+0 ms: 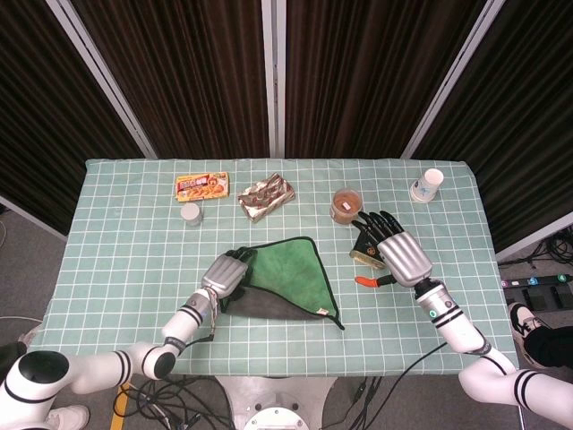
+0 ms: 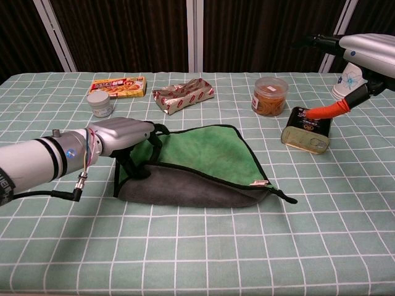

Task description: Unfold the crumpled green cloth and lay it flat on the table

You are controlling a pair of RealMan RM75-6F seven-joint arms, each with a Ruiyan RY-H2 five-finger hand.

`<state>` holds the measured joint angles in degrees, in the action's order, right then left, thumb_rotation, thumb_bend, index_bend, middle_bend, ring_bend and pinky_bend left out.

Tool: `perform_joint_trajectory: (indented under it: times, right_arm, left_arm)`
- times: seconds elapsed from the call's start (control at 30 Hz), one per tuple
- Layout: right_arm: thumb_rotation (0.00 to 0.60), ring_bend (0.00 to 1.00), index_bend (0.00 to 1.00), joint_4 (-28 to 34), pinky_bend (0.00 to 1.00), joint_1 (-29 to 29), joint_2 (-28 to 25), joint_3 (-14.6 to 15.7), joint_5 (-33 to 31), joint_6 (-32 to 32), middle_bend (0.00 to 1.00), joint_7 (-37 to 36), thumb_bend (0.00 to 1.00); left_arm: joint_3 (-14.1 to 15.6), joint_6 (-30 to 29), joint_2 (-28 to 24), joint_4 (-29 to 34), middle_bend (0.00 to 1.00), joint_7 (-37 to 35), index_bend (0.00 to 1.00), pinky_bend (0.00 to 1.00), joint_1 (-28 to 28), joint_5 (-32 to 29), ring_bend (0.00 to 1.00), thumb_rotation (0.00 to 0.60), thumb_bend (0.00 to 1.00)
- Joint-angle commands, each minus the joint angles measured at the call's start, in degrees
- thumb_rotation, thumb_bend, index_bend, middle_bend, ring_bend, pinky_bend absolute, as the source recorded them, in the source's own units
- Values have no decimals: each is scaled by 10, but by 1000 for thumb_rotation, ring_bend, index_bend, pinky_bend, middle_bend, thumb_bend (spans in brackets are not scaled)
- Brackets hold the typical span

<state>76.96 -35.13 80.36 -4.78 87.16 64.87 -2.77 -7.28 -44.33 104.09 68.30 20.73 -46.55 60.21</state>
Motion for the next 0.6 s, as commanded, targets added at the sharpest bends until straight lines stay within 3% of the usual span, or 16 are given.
perform_joint_trajectory:
  times: [0.03, 0.27, 0.6]
  right_arm:
    - [351, 0, 54, 1, 0, 1, -1, -1, 1, 1, 0, -1, 0]
    - [361, 0, 55, 3, 0, 1, -3, -3, 5, 7, 0, -8, 0]
    - [353, 0, 55, 11, 0, 4, -7, -2, 11, 12, 0, -9, 0]
  left_arm:
    - [-2, -8, -2, 8, 143, -4, 619, 157, 4, 1, 41, 600, 274]
    - [5, -56, -36, 74, 180, -6, 668, 158, 28, 21, 43, 600, 298]
    - [53, -97, -95, 198, 185, 8, 679, 157, 66, 59, 44, 600, 311]
